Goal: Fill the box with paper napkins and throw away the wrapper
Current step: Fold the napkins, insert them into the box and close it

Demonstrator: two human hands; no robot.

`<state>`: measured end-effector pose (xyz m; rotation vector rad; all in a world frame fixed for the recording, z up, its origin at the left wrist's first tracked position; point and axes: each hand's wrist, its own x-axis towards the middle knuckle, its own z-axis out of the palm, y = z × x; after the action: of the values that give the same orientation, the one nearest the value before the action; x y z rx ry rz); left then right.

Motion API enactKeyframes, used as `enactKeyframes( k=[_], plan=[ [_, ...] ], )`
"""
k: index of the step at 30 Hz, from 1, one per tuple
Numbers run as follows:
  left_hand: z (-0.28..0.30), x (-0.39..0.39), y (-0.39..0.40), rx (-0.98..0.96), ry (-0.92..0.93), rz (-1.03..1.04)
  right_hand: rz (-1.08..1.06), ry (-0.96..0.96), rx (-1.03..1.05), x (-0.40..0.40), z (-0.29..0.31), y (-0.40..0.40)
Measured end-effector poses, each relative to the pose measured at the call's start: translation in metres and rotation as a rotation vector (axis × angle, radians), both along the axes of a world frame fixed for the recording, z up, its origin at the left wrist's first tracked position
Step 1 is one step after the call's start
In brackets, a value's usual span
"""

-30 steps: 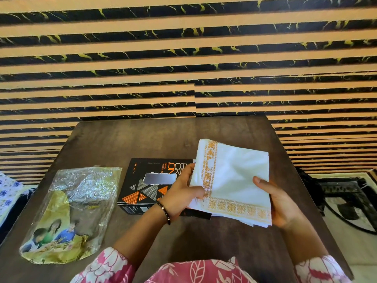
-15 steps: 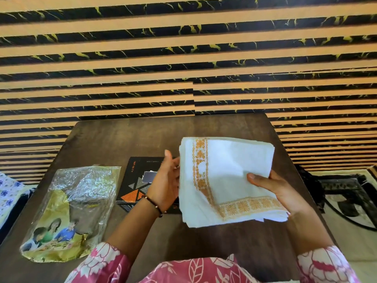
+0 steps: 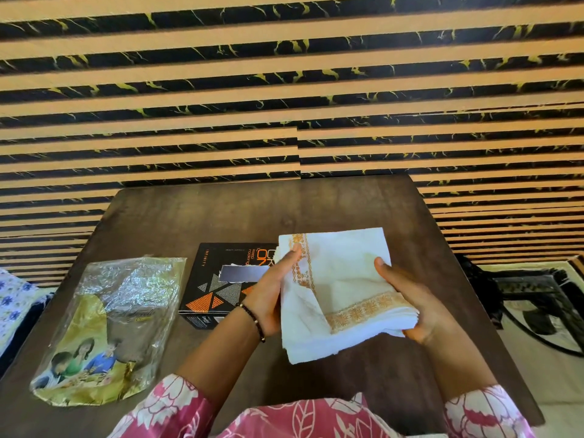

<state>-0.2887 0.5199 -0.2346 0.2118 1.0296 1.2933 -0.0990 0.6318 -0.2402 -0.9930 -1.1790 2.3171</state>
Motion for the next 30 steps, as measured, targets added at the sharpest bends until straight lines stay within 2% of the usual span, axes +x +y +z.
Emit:
enactKeyframes(
  k=[4, 7, 14, 20, 28, 30],
  plan=[
    [-0.003, -0.006, 0.0, -0.056, 0.118, -0.099, -0.023, -0.047, 0.184, -0.006, 0.007, 0.001],
    [0.005, -0.01, 0.001, -0.033, 0.205, -0.154, 0.026, 0.016, 0.208, -0.002, 0.004, 0.004],
    [0.022, -0.013, 0.007, 0.009, 0.374, -0.26, 0.216, 0.068, -0.122, 0.006, -0.014, 0.008],
    [0.017, -0.014, -0.002, -0.094, 0.394, -0.35, 0.178, 0.1, -0.135, 0.016, -0.016, 0.012],
    [0.012, -0.013, -0.001, -0.154, 0.385, -0.308, 0.058, 0.178, -0.217, 0.016, -0.035, 0.024],
    [0.01, -0.013, 0.001, -0.146, 0.442, -0.268, 0.001, 0.183, -0.195, 0.014, -0.035, 0.024]
  ],
)
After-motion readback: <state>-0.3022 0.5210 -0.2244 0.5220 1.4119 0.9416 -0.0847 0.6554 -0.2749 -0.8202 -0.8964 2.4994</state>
